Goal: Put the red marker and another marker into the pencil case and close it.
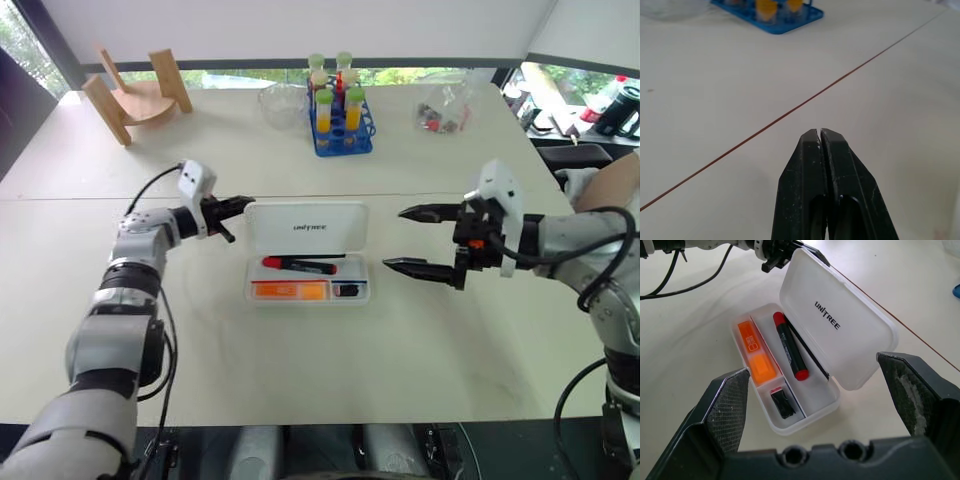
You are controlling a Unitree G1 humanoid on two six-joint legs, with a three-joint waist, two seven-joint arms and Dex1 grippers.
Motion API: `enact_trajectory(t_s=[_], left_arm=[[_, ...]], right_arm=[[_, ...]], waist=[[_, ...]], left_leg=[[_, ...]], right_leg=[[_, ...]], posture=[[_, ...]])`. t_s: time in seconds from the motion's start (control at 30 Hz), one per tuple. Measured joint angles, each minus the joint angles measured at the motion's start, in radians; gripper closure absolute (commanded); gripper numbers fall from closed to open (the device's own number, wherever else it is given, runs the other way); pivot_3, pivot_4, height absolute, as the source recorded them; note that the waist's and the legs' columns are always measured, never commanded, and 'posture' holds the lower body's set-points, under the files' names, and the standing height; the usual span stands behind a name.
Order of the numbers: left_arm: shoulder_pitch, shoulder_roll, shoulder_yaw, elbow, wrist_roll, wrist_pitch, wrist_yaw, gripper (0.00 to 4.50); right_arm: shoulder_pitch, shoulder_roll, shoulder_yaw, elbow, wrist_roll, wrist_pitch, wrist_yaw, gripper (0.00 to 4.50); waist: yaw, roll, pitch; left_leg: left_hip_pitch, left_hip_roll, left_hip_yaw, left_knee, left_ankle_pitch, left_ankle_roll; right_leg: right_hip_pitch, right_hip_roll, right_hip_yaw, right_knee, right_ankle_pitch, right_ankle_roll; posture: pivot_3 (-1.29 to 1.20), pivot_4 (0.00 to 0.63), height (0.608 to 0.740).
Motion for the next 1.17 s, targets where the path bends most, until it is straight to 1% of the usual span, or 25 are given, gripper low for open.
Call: enact_trajectory(t_s=[0.13, 0.23, 0.33, 0.47, 0.6, 0.63, 0.73, 0.77, 0.8, 0.87, 0.93, 0.97, 1.03, 1.07, 1.17], left_arm=[[0.006, -0.003, -0.004, -0.082, -0.024, 0.116, -0.197, 4.47], [0.071, 0.029, -0.045, -0.246, -0.036, 0.231, -0.328, 4.47], [0.172, 0.055, -0.093, -0.411, -0.042, 0.316, -0.395, 4.47], [0.283, 0.065, -0.171, -0.582, -0.021, 0.349, -0.407, 4.47], [0.334, 0.072, -0.229, -0.675, 0.027, 0.287, -0.364, 4.47], [0.349, 0.082, -0.239, -0.694, 0.045, 0.254, -0.348, 4.47], [0.373, 0.108, -0.262, -0.710, 0.071, 0.174, -0.310, 4.47], [0.393, 0.122, -0.246, -0.739, 0.063, 0.189, -0.295, 4.47], [0.420, 0.139, -0.219, -0.783, 0.034, 0.240, -0.280, 4.47], [0.505, 0.178, -0.124, -0.893, -0.082, 0.445, -0.233, 4.47], [0.546, 0.223, -0.026, -1.021, -0.183, 0.592, -0.184, 4.47], [0.570, 0.260, 0.032, -1.104, -0.229, 0.646, -0.158, 4.47], [0.603, 0.312, 0.139, -1.215, -0.297, 0.719, -0.110, 4.47], [0.648, 0.336, 0.211, -1.292, -0.336, 0.758, -0.077, 4.47], [0.786, 0.370, 0.332, -1.416, -0.401, 0.840, -0.016, 4.47]], right_arm=[[0.004, -0.026, -0.006, -0.007, 0.012, 0.008, -0.010, 0.00], [0.035, -0.054, -0.011, -0.027, 0.039, 0.024, -0.007, 0.00], [0.087, -0.087, -0.020, -0.047, 0.061, 0.042, 0.005, 0.00], [0.159, -0.131, -0.024, -0.069, 0.071, 0.039, 0.029, 0.00], [0.176, -0.142, -0.029, -0.072, 0.070, 0.029, 0.028, 0.00], [0.176, -0.142, -0.029, -0.075, 0.071, 0.027, 0.026, 0.00], [0.171, -0.140, -0.028, -0.076, 0.078, 0.026, 0.020, 0.00], [0.158, -0.137, -0.019, -0.075, 0.078, 0.022, 0.019, 0.00], [0.146, -0.136, -0.013, -0.073, 0.078, 0.015, 0.020, 0.00], [0.128, -0.128, 0.001, -0.059, 0.076, -0.003, 0.026, 0.00], [0.123, -0.127, 0.016, -0.032, 0.066, -0.017, 0.033, 0.00], [0.120, -0.128, 0.023, -0.021, 0.063, -0.030, 0.038, 0.00], [0.119, -0.126, 0.031, -0.002, 0.059, -0.043, 0.045, 0.00], [0.119, -0.124, 0.033, 0.011, 0.058, -0.052, 0.051, 0.00], [0.131, -0.126, 0.035, 0.048, 0.045, -0.078, 0.069, 0.00]], waist=[[-0.004, 0.000, 0.000], [-0.004, 0.000, 0.000], [-0.002, 0.000, 0.000], [0.004, 0.000, 0.000], [0.006, 0.001, -0.001], [0.006, 0.002, -0.001], [0.002, 0.003, -0.004], [-0.002, 0.003, -0.004], [-0.008, 0.003, -0.004], [-0.026, 0.000, -0.001], [-0.024, -0.003, 0.001], [-0.024, -0.003, 0.001], [-0.022, -0.002, 0.001], [-0.021, -0.002, 0.001], [-0.021, -0.002, 0.001]], left_leg=[[0.000, 0.000, 0.000, 0.000, 0.000, 0.000], [0.000, 0.000, 0.000, 0.000, 0.000, 0.000], [0.000, 0.000, -0.001, 0.000, 0.000, 0.000], [0.000, 0.000, -0.001, 0.002, 0.000, 0.000], [0.006, 0.000, -0.002, 0.004, 0.000, 0.000], [0.010, 0.000, -0.001, 0.004, 0.000, 0.000], [0.028, 0.001, 0.000, -0.003, 0.000, 0.000], [0.034, 0.001, 0.001, -0.006, -0.001, 0.001], [0.036, 0.002, 0.001, -0.006, -0.001, 0.001], [0.033, 0.005, -0.002, -0.007, -0.001, 0.001], [0.029, 0.007, -0.003, -0.005, -0.001, 0.001], [0.026, 0.011, -0.004, -0.005, -0.001, 0.001], [0.023, 0.011, -0.003, -0.005, -0.001, 0.001], [0.020, 0.011, -0.003, -0.004, -0.001, 0.001], [0.017, 0.011, -0.001, -0.005, -0.001, 0.001]], right_leg=[[0.000, 0.000, 0.000, 0.001, 0.000, 0.000], [0.000, 0.000, 0.000, 0.001, 0.000, 0.000], [0.000, 0.000, 0.000, 0.001, 0.000, 0.000], [0.002, 0.000, 0.000, 0.001, 0.000, 0.000], [0.009, 0.000, 0.000, 0.001, 0.001, 0.001], [0.013, 0.000, 0.000, 0.000, 0.001, 0.001], [0.029, 0.000, 0.001, -0.004, 0.000, 0.001], [0.033, 0.000, 0.002, -0.004, 0.000, 0.000], [0.034, 0.000, 0.002, -0.004, -0.001, 0.000], [0.030, 0.002, 0.002, -0.003, -0.001, 0.000], [0.027, 0.005, 0.001, -0.002, 0.000, -0.001], [0.025, 0.005, 0.001, -0.002, 0.000, -0.001], [0.023, 0.005, 0.002, -0.003, 0.000, -0.001], [0.020, 0.005, 0.002, -0.003, 0.000, -0.001], [0.015, 0.004, 0.003, -0.003, 0.000, -0.001]], posture=[[0.00, 0.150, 0.740], [0.00, 0.150, 0.740], [0.00, 0.150, 0.740], [0.00, 0.150, 0.740], [0.00, 0.150, 0.740], [0.00, 0.150, 0.740], [0.00, 0.150, 0.740], [0.00, 0.150, 0.740], [0.00, 0.150, 0.740], [0.00, 0.150, 0.740], [0.00, 0.150, 0.740], [0.00, 0.150, 0.740], [0.00, 0.150, 0.740], [0.00, 0.150, 0.740], [0.00, 0.150, 0.740]])
